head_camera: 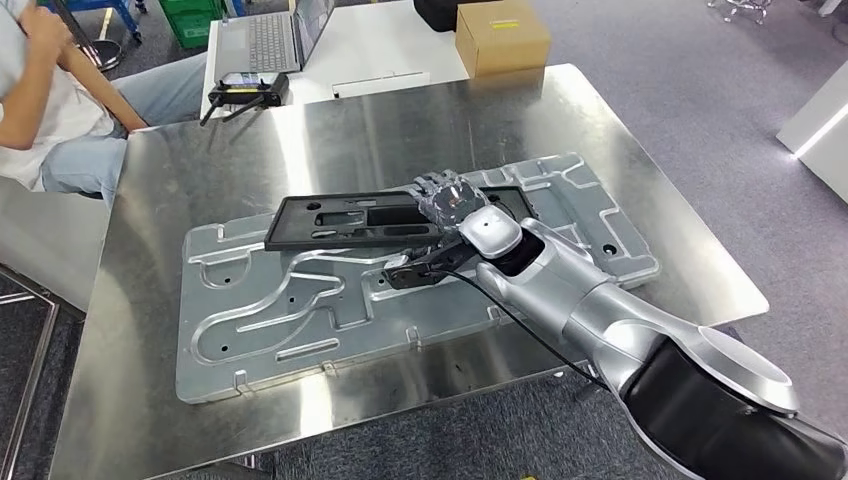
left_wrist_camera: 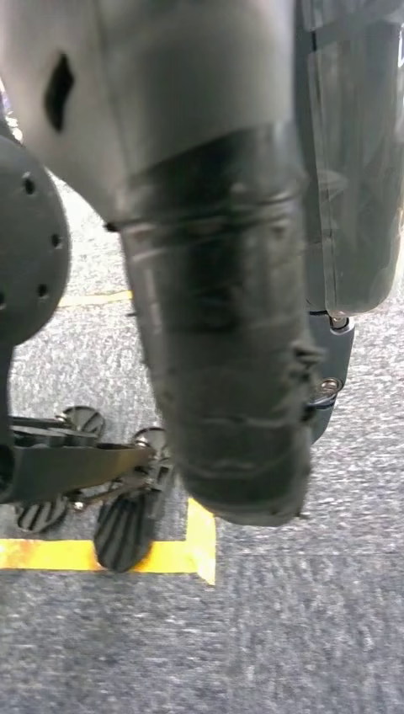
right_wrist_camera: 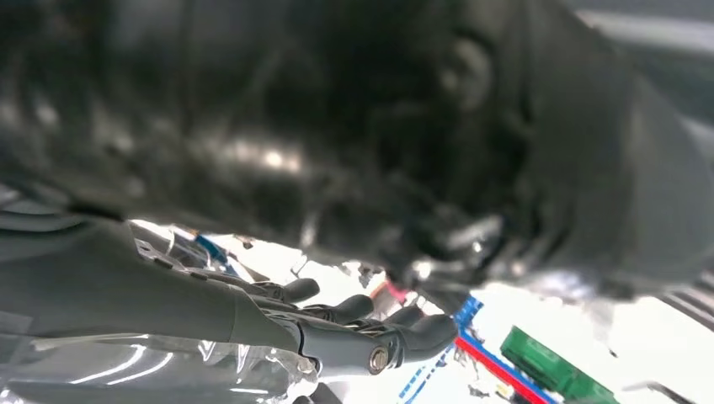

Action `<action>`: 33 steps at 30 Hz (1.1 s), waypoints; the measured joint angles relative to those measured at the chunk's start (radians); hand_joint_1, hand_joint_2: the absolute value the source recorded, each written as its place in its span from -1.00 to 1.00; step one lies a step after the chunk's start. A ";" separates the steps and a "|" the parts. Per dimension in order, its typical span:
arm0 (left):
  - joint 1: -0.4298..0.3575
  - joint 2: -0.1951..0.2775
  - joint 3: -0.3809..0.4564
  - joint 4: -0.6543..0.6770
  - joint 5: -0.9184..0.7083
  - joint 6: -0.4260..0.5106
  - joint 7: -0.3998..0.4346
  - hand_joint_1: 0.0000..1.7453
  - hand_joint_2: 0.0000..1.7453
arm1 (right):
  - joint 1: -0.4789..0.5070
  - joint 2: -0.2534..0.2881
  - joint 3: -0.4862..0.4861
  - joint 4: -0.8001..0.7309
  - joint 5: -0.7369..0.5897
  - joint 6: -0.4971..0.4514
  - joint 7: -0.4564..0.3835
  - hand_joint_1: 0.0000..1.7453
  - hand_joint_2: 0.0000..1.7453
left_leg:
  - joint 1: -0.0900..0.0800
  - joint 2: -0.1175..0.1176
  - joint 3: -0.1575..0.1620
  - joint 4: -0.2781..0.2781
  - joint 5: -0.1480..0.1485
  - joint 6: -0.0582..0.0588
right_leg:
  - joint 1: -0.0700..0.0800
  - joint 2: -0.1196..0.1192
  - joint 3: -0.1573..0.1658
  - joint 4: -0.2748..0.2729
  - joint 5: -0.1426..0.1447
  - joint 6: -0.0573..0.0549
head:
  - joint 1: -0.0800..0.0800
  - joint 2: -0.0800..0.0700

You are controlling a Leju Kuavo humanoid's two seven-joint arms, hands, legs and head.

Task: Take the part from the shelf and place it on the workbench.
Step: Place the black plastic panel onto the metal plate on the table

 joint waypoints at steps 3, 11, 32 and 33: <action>0.003 0.000 0.000 0.000 0.000 0.001 0.001 -1.00 -1.00 | -0.001 -0.001 0.000 0.000 0.000 0.003 0.000 -1.00 -1.00 | 0.000 -0.002 -0.014 0.020 -0.023 -0.017 | -0.011 -0.003 -0.006 -0.016 0.021 -0.013 | -0.001 0.000; 0.000 -0.001 0.000 0.000 0.000 0.002 0.003 -1.00 -1.00 | 0.001 0.000 0.000 0.000 0.003 0.007 0.000 -1.00 -1.00 | 0.014 0.001 0.017 0.135 -0.137 -0.045 | -0.018 -0.007 -0.078 -0.012 0.078 -0.012 | -0.009 0.000; -0.005 -0.007 0.001 0.000 0.001 0.013 0.010 -1.00 -1.00 | -0.008 -0.002 0.000 -0.005 0.008 0.019 -0.001 -1.00 -1.00 | -0.014 0.007 -0.039 -0.018 0.052 0.013 | 0.025 -0.013 0.088 -0.042 -0.046 -0.040 | 0.006 0.000; -0.004 -0.006 0.001 0.000 0.001 0.014 0.011 -1.00 -1.00 | -0.007 -0.002 0.000 -0.005 0.008 0.018 -0.001 -1.00 -1.00 | -0.015 0.006 -0.044 -0.012 0.044 0.007 | 0.021 -0.015 0.086 -0.053 -0.034 -0.043 | 0.006 0.000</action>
